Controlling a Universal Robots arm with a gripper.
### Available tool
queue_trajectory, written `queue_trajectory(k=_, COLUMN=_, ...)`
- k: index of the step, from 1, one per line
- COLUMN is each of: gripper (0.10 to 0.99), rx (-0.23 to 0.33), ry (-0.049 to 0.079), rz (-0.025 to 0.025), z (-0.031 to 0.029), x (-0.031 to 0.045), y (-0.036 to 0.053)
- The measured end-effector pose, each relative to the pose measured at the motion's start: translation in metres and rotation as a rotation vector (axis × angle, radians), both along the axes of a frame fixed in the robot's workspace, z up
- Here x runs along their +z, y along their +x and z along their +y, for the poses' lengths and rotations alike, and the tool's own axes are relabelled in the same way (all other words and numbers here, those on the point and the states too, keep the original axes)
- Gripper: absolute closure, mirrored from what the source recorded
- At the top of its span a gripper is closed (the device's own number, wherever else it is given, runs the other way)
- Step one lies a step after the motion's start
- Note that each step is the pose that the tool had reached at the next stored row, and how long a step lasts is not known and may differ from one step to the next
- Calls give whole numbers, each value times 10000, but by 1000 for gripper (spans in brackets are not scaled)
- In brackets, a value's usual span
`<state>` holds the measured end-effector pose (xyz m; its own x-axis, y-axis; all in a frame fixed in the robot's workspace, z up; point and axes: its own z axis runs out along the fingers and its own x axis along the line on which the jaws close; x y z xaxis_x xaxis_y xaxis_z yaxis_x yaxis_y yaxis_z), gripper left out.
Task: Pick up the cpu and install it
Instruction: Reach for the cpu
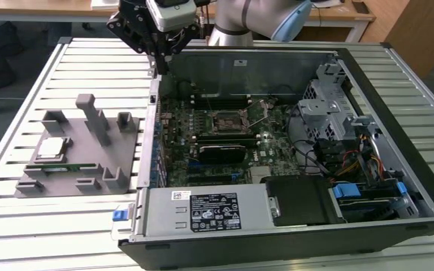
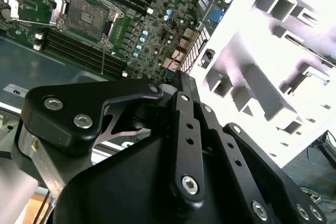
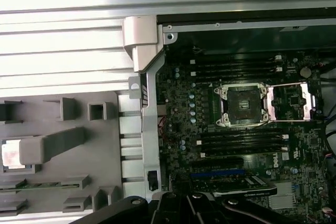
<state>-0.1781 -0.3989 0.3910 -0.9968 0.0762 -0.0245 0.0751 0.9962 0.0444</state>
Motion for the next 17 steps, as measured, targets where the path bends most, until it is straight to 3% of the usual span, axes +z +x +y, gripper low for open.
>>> queue_trajectory(k=17, gripper=980, rx=0, ry=0, rz=0, z=0, x=-14, y=-129)
